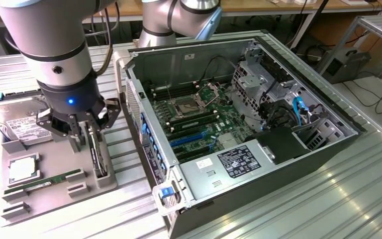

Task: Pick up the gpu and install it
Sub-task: 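Pick up the gpu and move the gpu toward the slot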

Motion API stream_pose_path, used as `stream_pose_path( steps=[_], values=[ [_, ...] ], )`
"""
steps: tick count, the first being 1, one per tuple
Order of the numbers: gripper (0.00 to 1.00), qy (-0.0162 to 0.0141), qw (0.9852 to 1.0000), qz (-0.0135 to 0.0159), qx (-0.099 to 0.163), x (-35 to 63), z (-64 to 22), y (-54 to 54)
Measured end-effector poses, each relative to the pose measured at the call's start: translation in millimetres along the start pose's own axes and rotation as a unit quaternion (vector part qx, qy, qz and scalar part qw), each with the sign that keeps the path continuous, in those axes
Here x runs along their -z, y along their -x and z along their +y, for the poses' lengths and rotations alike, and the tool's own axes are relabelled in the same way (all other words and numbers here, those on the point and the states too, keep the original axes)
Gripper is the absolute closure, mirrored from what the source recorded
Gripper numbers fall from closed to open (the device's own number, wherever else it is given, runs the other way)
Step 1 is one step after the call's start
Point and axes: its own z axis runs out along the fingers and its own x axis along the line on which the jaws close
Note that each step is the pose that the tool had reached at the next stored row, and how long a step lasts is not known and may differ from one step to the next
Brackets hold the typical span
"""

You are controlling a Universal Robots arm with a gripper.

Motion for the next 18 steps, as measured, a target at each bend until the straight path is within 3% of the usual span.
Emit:
stream_pose_path(
  steps=[4,13,18],
  values=[
    [0.62,0.0001,1.0,-0.0012,0.0,-9.7,4.6,-2.6],
    [0.62,0.0003,1.0,-0.0035,0.0,-24.3,5.0,-5.3],
    [0.62,0.0003,1.0,-0.0035,0.0,-27.4,4.9,-5.4]
  ],
)
